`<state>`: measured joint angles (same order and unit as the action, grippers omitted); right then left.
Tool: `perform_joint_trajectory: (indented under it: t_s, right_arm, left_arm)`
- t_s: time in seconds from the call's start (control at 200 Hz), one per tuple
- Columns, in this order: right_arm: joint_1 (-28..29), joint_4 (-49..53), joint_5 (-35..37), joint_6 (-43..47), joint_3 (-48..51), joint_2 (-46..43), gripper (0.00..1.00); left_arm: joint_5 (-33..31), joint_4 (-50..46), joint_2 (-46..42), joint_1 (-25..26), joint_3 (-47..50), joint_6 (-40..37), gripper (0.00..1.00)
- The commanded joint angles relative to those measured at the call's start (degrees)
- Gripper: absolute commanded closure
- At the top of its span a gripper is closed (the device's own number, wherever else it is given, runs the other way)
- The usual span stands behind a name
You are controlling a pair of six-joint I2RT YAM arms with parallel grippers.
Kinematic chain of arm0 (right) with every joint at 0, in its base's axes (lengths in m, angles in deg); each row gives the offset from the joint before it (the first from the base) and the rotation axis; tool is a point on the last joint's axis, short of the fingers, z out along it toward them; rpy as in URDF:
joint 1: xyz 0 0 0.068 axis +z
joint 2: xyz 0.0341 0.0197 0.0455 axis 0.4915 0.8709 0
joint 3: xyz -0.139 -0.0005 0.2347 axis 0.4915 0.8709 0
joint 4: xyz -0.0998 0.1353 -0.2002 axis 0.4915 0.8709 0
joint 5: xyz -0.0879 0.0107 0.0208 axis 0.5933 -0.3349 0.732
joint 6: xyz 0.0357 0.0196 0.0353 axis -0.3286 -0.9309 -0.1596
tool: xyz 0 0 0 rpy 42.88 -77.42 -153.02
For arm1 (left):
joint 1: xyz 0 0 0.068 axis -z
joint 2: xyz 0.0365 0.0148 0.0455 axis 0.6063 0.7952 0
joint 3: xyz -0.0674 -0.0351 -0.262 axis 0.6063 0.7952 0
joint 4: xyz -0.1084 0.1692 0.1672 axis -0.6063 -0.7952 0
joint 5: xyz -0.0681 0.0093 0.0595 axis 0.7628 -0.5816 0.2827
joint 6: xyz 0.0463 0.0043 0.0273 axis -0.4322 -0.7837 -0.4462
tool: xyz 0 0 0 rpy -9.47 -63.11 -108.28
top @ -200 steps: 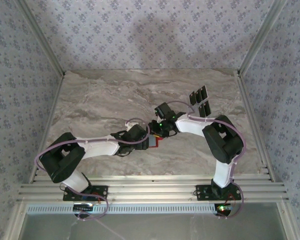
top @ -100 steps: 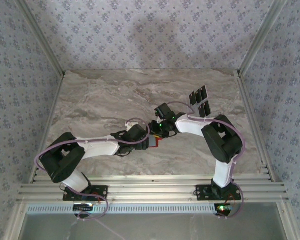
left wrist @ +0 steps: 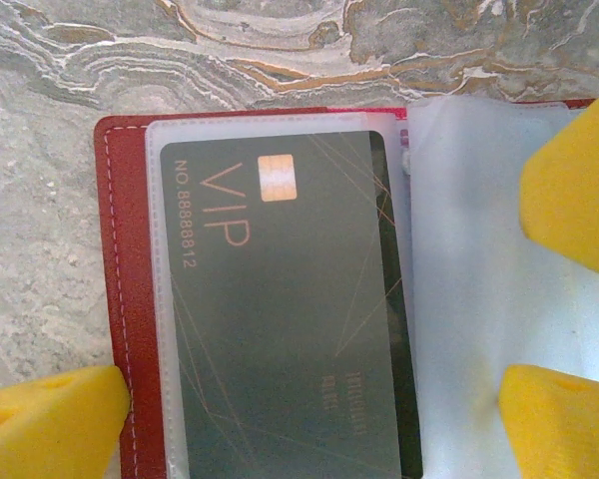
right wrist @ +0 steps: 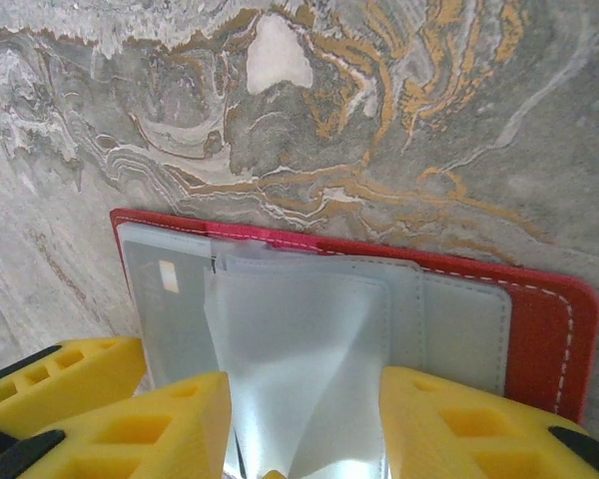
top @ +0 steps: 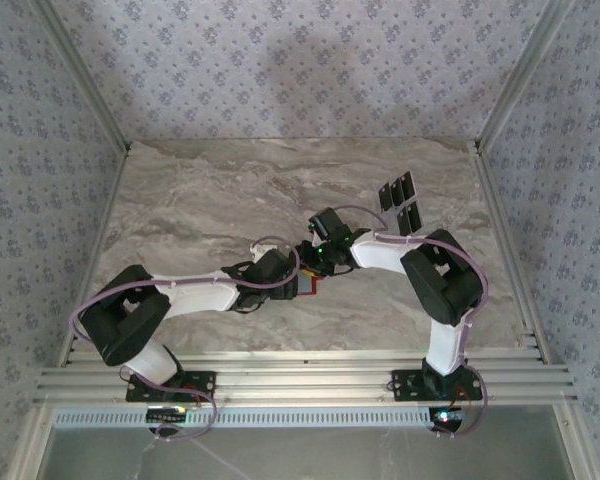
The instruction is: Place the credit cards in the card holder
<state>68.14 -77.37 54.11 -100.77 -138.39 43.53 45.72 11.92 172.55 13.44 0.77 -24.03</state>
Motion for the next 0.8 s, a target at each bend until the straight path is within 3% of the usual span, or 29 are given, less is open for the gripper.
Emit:
perform_joint_trajectory:
  t_s: [0.0, 0.8]
  right_arm:
    - [0.1, 0.1, -1.0, -0.8, 0.5, 0.8, 0.55]
    - [1.6, 1.0, -0.9, -0.8, -1.9, 1.7, 0.55]
  left_arm:
    - [1.1, -1.4, 1.5, 0.1, 1.6, 1.0, 0.03]
    - [-0.1, -2.3, -0.1, 0.1, 2.6, 1.6, 0.05]
